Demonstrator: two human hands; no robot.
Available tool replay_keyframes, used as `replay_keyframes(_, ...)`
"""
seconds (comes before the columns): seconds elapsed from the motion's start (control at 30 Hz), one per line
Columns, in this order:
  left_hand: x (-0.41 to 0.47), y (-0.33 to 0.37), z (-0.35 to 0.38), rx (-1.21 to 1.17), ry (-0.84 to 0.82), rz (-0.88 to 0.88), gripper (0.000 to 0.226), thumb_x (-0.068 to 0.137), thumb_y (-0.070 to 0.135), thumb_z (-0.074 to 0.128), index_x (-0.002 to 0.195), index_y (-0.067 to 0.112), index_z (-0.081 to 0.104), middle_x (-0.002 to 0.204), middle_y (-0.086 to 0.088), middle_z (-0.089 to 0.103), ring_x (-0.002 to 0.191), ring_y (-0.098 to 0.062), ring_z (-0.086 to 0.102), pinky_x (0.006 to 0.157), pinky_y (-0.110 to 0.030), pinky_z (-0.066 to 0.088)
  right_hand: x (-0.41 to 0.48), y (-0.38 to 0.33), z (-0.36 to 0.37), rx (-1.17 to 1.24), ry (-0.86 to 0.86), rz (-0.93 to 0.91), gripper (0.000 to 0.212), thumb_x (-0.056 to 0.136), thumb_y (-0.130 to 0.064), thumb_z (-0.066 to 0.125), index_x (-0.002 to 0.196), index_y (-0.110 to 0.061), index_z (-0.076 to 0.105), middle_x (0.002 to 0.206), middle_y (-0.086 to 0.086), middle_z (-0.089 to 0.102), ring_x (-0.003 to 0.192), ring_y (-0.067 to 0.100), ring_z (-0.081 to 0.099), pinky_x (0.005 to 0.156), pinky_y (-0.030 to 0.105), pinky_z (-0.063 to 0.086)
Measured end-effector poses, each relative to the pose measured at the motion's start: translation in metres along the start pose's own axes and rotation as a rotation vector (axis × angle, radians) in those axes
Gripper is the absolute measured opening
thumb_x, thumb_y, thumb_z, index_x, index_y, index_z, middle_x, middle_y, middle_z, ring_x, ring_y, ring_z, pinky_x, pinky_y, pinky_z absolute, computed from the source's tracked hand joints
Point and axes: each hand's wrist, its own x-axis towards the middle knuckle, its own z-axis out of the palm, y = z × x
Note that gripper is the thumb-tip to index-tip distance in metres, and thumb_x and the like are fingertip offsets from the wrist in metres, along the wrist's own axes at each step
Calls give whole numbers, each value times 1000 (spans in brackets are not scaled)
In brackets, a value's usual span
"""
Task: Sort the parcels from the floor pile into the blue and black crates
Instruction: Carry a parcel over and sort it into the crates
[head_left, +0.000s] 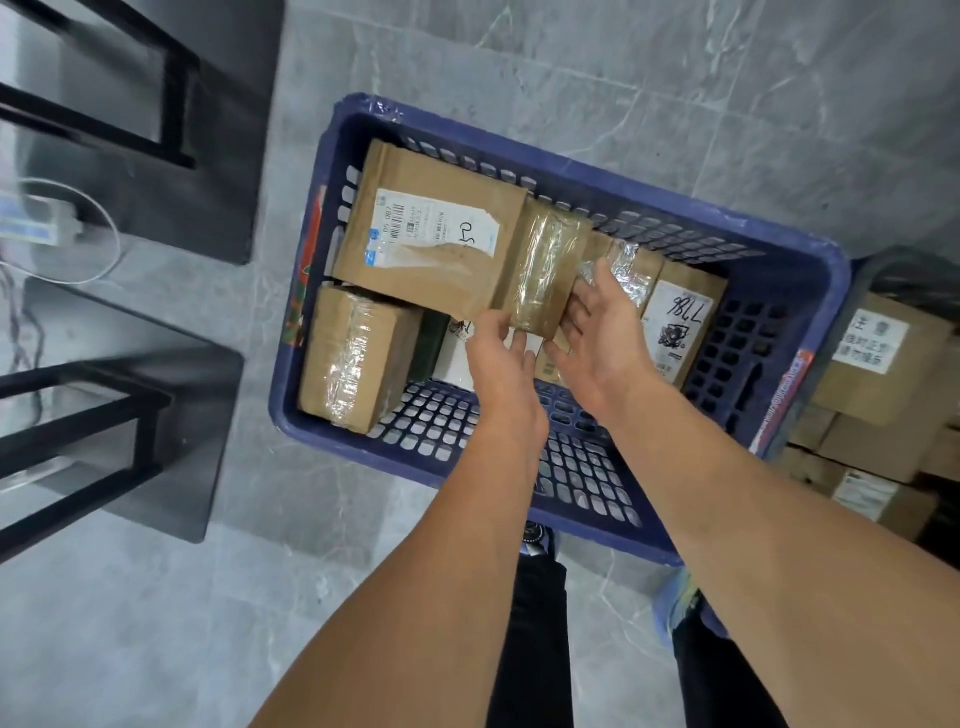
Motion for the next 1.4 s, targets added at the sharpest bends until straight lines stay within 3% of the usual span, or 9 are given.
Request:
replay_keyframes(0.07,-2,0,-1,9,-5,1,17,98,20,51,110,17,64,127,0,60,128,-21,58,115,-38,40,-3,-4,-1,-48,3,5,89,91,-77,47,162,-24,36,165,-2,40,152,18,35,127,54,22)
replay_keyframes(0.17,-6,2,-3,92,-9,-9,39,98,25,53,134,13,58,142,-2,54,134,-21,53,117,-41,39,-12,-11,-3,-91,-7,3,92,94,-78,43,165,-22,26,172,-1,25,158,19,23,128,54,18)
replay_keyframes(0.23,-12,6,-3,178,-2,-14,42,99,29,53,139,15,55,144,-2,51,134,-19,50,117,-41,40,-21,-17,-6,-103,-9,-22,87,99,-73,37,166,-19,20,173,0,19,159,19,17,128,54,15)
replay_keyframes(0.53,-98,42,-22,362,-22,68,25,101,33,53,121,22,63,117,9,61,118,-11,58,103,-41,50,-125,-63,-2,-128,-20,-92,80,104,-67,35,164,-15,27,169,2,30,156,19,28,127,49,24)
replay_keyframes(0.8,-194,80,-36,344,-82,145,19,104,38,48,104,29,65,128,8,62,126,-12,55,107,-44,45,-224,-103,5,-132,-70,-108,76,104,-66,38,160,-16,38,164,-2,40,150,16,38,127,46,24)
replay_keyframes(0.97,-261,89,-46,371,-129,198,44,103,55,43,131,27,60,143,11,56,130,-8,51,110,-45,42,-285,-123,10,-193,-109,-109,77,103,-66,41,161,-16,37,166,0,37,152,16,36,127,46,24)
replay_keyframes(1.1,-334,104,-46,376,-164,313,38,102,57,42,129,34,57,147,11,51,132,-8,49,116,-49,39,-349,-148,17,-317,-192,-167,78,103,-67,38,163,-17,31,169,-2,32,153,16,34,128,45,23)
replay_keyframes(1.3,-454,122,-58,346,-176,515,69,100,65,40,157,26,39,157,6,44,144,-12,41,115,-39,36,-456,-181,38,-523,-329,-310,76,106,-64,32,166,-19,22,172,-3,24,157,14,24,128,41,21)
replay_keyframes(1.4,-514,128,-72,270,-168,602,65,103,61,39,157,25,38,159,5,41,144,-13,39,112,-37,35,-505,-189,55,-628,-407,-388,74,106,-65,31,166,-22,23,171,-7,26,156,12,26,124,37,24)
